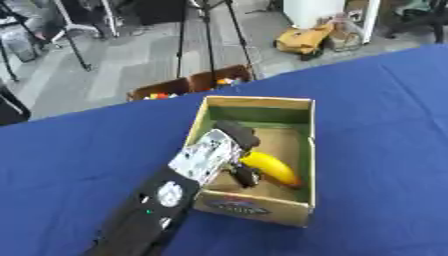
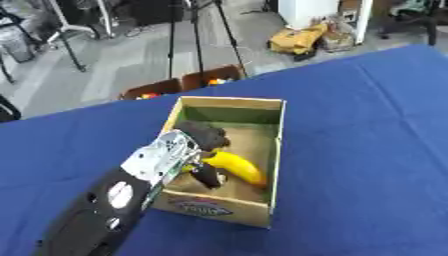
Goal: Pick up objects on the table and place them in the box.
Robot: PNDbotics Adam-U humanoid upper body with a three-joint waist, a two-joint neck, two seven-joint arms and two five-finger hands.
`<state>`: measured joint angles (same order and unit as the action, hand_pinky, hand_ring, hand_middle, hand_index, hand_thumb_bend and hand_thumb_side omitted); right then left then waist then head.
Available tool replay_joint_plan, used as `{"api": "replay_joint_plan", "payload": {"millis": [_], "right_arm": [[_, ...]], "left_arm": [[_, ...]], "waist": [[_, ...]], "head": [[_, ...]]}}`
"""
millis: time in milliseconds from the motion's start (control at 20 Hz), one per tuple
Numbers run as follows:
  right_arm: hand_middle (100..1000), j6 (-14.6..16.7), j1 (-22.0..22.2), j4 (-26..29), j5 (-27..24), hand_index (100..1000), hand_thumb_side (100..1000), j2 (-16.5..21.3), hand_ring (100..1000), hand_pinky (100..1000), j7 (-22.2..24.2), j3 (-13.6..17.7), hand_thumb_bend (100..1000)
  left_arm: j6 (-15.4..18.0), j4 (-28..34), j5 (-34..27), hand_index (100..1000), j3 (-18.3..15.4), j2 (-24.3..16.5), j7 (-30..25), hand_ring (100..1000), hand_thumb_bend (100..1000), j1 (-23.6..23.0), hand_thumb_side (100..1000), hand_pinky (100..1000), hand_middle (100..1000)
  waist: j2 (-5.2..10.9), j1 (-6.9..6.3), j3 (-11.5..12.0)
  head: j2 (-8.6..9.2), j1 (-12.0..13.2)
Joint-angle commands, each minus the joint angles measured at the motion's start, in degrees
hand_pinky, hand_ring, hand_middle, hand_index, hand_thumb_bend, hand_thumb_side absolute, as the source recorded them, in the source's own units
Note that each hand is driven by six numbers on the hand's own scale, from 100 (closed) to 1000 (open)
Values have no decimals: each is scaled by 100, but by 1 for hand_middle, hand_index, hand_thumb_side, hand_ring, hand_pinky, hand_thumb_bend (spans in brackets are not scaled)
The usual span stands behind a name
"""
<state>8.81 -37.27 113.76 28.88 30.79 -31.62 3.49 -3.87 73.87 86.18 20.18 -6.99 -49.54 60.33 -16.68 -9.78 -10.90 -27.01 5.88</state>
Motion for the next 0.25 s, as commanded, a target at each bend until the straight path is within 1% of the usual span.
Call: {"api": "replay_joint_plan", "payload": {"millis": [50,150,200,250], "right_arm": [[812,-8,-57,83,-38,917,1000,69,868,720,-22,40,100],[812,-9,-64,83,-42,917,1000,74,868,720,-20,40,100],[812,-9,-71,83,-44,917,1000,75,868,720,-19,40,100],[812,-9,-76,83,-46,917,1000,75,868,720,-18,40,100]], "left_arm": [[-106,520,4,1000,-181,-163,143,1000,143,156,734,1000,1000],[-185,795,-39,1000,-267,-175,254,1000,195,156,769,1000,1000],[-238,934,-53,1000,-311,-178,319,1000,235,161,805,1000,1000],[-301,1079,-54,1000,-358,-180,398,1000,241,170,849,1000,1000]], "waist": [[121,97,9],[108,110,7],[100,118,4],[93,128,3]], "head": [[-37,-7],[-70,8],[-102,18],[-149,18]]}}
